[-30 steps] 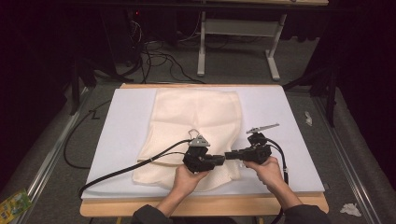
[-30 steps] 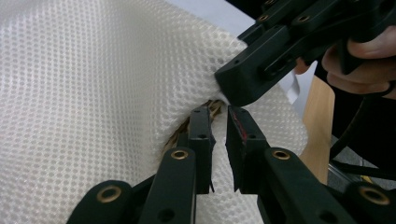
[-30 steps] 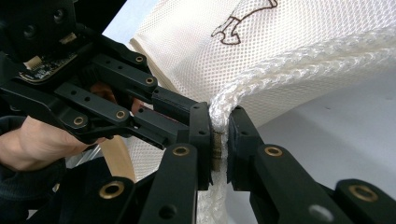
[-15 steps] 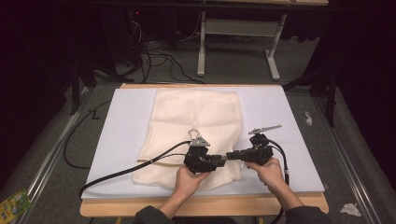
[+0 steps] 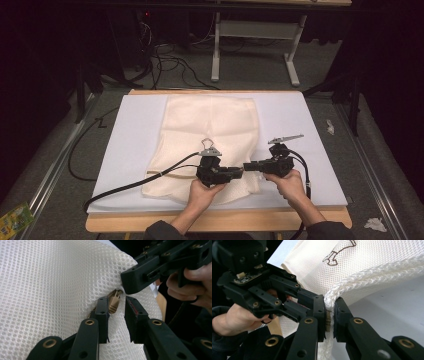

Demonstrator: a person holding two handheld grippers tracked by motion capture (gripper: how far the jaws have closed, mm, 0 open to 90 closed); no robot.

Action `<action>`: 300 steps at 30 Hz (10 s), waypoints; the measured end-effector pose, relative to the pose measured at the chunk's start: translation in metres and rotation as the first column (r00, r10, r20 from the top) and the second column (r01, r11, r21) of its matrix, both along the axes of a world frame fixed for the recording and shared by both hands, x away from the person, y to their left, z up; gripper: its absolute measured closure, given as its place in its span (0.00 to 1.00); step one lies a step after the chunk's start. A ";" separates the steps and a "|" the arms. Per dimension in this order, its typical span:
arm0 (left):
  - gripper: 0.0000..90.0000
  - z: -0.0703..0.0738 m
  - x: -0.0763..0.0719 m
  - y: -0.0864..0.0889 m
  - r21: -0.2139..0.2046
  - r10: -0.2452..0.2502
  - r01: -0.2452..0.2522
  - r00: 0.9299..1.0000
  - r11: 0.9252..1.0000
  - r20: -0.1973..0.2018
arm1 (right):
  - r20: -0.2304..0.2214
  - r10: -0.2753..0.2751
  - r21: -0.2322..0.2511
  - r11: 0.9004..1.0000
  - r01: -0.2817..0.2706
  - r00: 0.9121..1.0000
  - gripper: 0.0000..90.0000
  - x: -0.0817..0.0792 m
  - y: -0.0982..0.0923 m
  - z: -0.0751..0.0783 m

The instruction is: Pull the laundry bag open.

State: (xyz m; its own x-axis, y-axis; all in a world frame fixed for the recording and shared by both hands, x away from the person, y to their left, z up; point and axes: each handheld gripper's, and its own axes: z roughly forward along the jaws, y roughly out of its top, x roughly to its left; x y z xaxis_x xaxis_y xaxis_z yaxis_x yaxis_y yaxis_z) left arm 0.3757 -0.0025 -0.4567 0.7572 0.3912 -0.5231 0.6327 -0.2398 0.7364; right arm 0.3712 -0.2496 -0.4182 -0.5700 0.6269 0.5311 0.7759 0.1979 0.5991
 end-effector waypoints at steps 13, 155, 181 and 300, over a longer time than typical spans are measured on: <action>0.94 0.005 0.003 0.001 -0.024 0.013 -0.013 1.000 1.000 0.000 | 0.004 0.009 -0.008 1.000 -0.009 1.000 0.93 0.002 0.004 -0.001; 0.97 0.017 0.000 0.062 0.226 0.090 -0.128 0.981 0.966 0.173 | 0.019 -0.079 -0.092 0.992 0.080 0.997 0.95 -0.013 -0.042 -0.011; 0.97 0.019 0.000 0.084 0.225 0.137 -0.177 0.973 0.958 0.184 | 0.023 -0.095 -0.101 0.990 0.097 0.995 0.95 -0.011 -0.045 -0.011; 0.97 0.030 0.003 0.190 0.250 0.381 -0.433 0.895 0.866 0.233 | 0.035 -0.208 -0.160 0.964 0.211 0.977 0.95 -0.003 -0.066 -0.009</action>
State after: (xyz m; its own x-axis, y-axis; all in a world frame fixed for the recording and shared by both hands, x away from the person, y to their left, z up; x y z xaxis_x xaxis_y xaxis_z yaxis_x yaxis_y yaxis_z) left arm 0.3785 0.1873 -0.4265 0.5636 0.7969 -0.2173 0.5919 -0.2061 0.7792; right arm 0.3687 -0.3158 -0.4268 -0.4248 0.8102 0.4038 0.7999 0.1271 0.5866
